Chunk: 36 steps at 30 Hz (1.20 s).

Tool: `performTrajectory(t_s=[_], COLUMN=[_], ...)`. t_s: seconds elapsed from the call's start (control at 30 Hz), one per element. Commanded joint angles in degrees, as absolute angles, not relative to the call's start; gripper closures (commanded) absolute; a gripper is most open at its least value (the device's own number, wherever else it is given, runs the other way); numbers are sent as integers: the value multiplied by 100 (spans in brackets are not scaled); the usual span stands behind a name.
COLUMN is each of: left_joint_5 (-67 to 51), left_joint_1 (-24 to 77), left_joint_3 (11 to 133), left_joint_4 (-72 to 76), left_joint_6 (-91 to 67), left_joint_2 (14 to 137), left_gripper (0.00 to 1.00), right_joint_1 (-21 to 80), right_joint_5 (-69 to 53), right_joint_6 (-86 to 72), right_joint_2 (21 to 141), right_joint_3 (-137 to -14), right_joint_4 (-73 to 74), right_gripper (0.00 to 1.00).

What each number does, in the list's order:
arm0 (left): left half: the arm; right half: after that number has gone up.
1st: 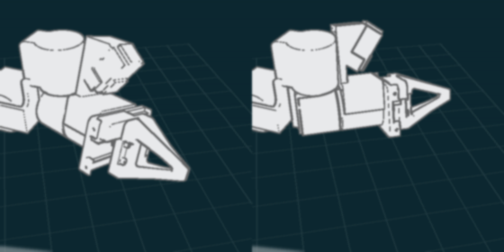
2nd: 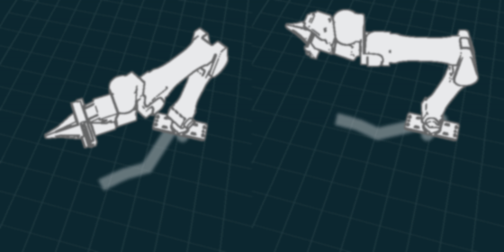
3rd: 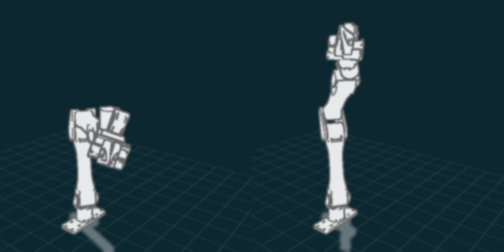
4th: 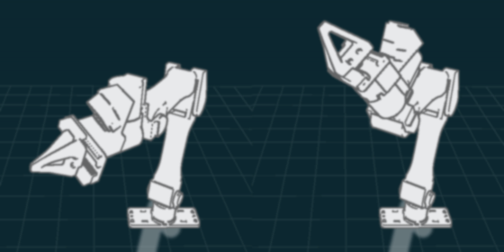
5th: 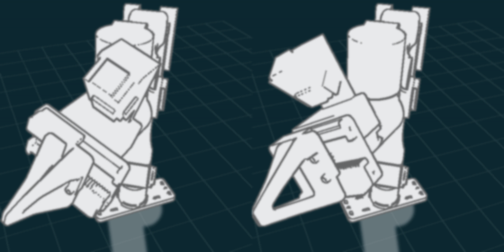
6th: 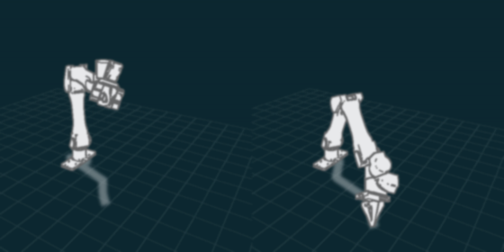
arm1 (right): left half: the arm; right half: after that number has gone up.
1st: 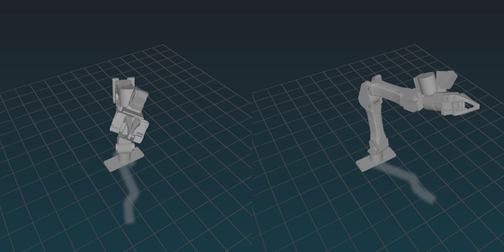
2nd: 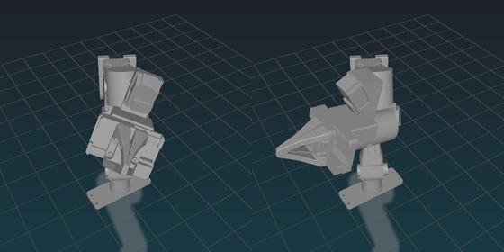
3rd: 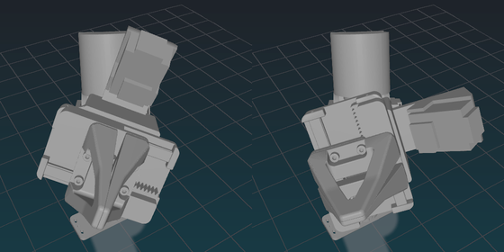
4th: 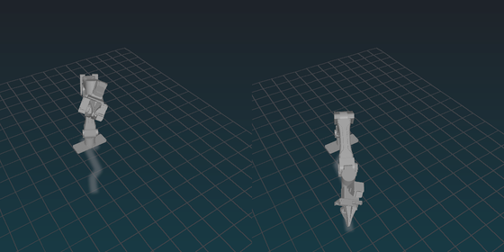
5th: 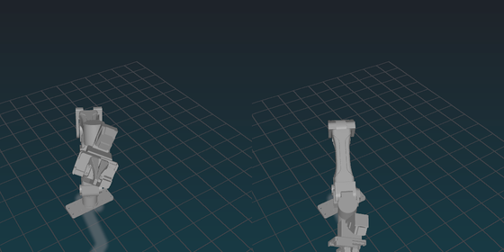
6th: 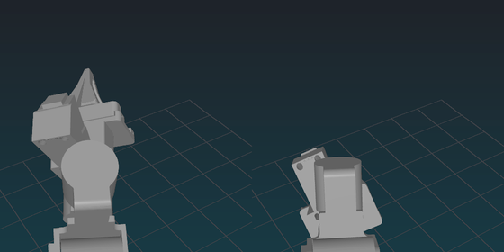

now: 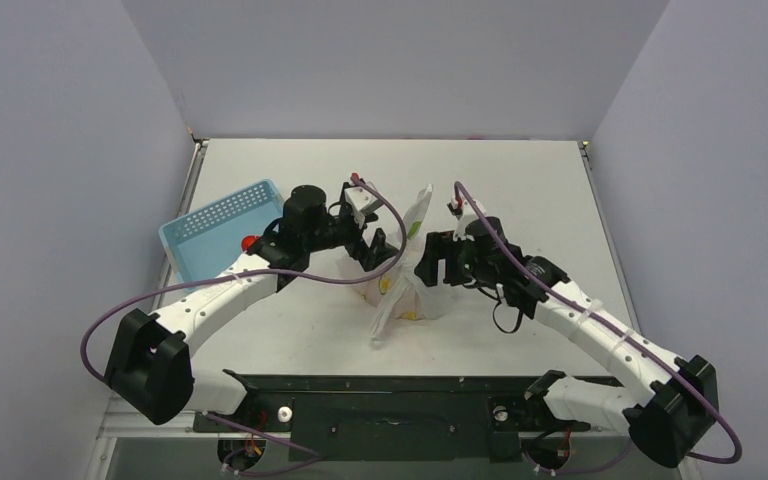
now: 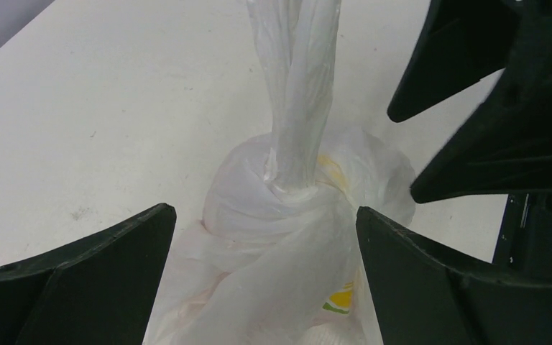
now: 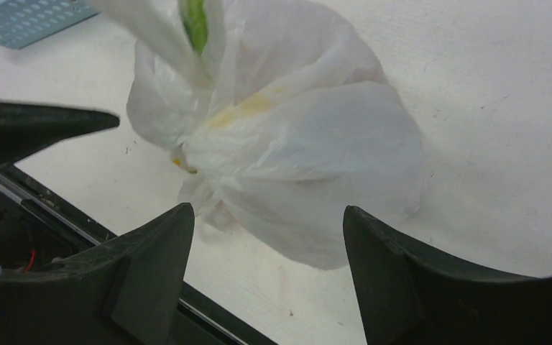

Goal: Take the fake fruits out of the plastic bag
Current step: Untie the plastic bag at the center of the board.

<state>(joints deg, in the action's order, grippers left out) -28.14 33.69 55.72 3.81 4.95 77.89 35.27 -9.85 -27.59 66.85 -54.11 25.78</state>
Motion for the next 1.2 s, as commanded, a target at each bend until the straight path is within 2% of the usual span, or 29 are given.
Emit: performTrajectory(t_s=[0.0, 0.13, 0.2, 0.47, 0.53, 0.57, 0.6, 0.67, 0.7, 0.73, 0.93, 1.1, 1.17], left_joint_5=[-2969, -2734, -2676, -2379, -2329, -2294, -2193, -1991, -1918, -1787, -1313, -162, 187], left_joint_1=[3451, 3592, 3619, 3755, 3775, 3785, 3786, 3807, 3842, 3863, 4329, 5016, 5210], left_joint_3=[5708, 5739, 5740, 5629, 5633, 5638, 5648, 5637, 5643, 5647, 5872, 7379, 7656], left_joint_4=[334, 271, 322, 474, 595, 623, 676, 781, 854, 893, 1186, 566, 767], left_joint_6=[930, 1006, 993, 1093, 953, 873, 837, 703, 593, 516, -144, -439, -725], left_joint_2=[7693, 7793, 7778, 7672, 7693, 7720, 7742, 7762, 7770, 7785, 8392, 9490, 9775], left_gripper=[3, 15, 16, 8, 8, 8, 8, 8, 8, 8, 9, 11, 12], right_joint_1=[3871, 4311, 4588, 4947, 4934, 4920, 4917, 4887, 4828, 4733, 3555, 2678, 2481], right_joint_5=[-239, 573, 1067, 2573, 2558, 2532, 2483, 2553, 2603, 2729, 2465, 1539, 1281], right_joint_6=[-2878, -3242, -3305, -3550, -3522, -3510, -3501, -3503, -3500, -3488, -3228, -2708, -2583], right_joint_2=[6043, 5915, 5993, 6740, 6849, 6942, 6991, 7040, 7009, 6907, 6164, 5687, 5560], right_joint_3=[-4906, -4533, -4426, -4874, -4858, -4872, -4903, -4948, -4928, -4908, -4577, -4357, -4279], right_joint_4=[2021, 1166, 897, 987, 864, 816, 799, 833, 887, 918, 1341, 1607, 1658], right_gripper=[28, 27, 26, 27, 35, 47, 54, 81, 87, 98, 100, 100, 100])
